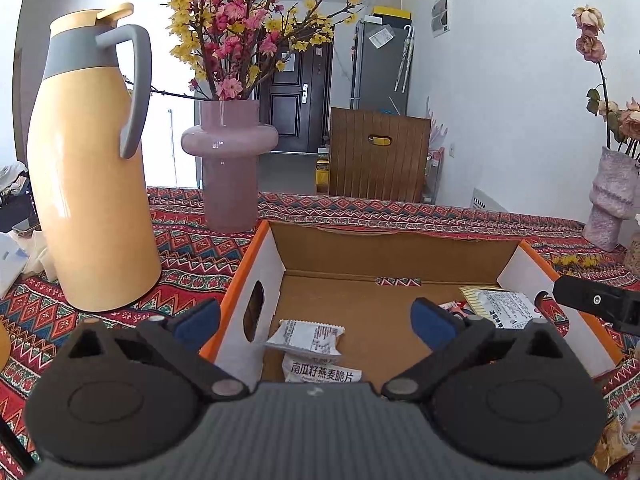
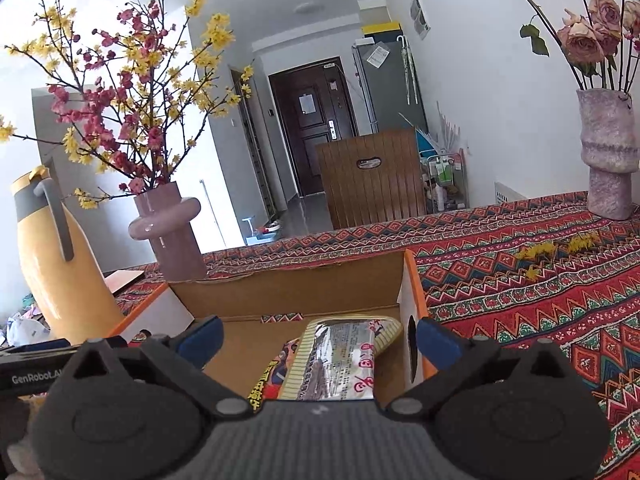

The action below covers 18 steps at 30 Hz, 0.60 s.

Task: Organize snacks
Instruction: 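Carry both packets into the cardboard box and open both grippers, then move both grippers back toward the remaining snacks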

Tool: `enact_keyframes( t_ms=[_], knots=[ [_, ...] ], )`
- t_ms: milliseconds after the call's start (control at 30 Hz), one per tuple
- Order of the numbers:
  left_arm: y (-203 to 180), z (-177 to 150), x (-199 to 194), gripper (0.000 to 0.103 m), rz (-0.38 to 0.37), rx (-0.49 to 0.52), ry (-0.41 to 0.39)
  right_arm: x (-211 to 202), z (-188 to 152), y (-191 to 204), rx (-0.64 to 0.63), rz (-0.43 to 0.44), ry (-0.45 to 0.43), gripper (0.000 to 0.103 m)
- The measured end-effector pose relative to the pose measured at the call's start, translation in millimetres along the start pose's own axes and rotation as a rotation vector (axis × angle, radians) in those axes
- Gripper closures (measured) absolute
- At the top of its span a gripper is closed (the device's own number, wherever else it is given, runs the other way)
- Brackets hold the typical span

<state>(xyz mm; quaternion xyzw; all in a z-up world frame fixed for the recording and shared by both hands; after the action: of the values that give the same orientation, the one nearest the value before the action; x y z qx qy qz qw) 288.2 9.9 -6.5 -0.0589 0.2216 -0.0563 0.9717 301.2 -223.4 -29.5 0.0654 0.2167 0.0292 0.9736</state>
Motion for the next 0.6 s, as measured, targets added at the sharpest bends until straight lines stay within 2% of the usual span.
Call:
enact_keyframes(
  t_ms=[267,600],
  knots=[
    [-3.1,14.2,-23.0,0.000,-0.016,-0.026,-0.027,-16.7,13.1,-0.3,0.019,0.027,-0.042,0.000],
    [-10.5,9.6,-75.9,0.000,-0.043,0.004,-0.042,-73.9,14.6,5.7,-0.022,0.026,-0.089,0.000]
  ],
)
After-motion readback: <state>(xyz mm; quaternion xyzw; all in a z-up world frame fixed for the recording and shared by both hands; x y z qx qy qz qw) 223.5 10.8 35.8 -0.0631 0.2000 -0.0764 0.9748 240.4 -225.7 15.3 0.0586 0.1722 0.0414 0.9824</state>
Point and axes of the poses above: each gripper's, at about its wrist camera, not at the fingertips, and x roughly the way its jaws point, y to its left, z to its top, the point moved 3 cm from there along x, roughly the way its jaws point, and after that the axes turned 12 degrees about -z, right-handed, at the moved point
